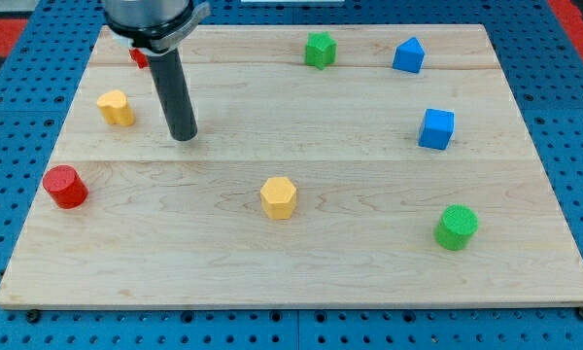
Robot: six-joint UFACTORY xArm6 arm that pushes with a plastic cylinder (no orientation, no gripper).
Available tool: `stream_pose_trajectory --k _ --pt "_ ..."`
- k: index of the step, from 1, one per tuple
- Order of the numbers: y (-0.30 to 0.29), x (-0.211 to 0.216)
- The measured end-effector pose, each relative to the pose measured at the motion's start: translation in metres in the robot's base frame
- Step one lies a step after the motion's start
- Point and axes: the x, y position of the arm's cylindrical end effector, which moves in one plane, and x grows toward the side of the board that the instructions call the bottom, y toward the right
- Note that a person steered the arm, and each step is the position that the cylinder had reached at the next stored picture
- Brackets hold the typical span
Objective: Move the blue triangle to the top of the board
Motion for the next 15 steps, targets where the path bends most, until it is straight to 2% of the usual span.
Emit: stream_pose_trajectory --k 1,2,4,6,10,11,12,13,15 --pt "-0.001 0.008" --pt "0.082 0.012" --pt "0.156 -0.065" --pt "0.232 -0.104" --pt "0.296 -0.146" --pt "0.301 -0.134" --pt "0.282 -0.092" --pt "0.225 -0.071" --pt "0.234 0.059"
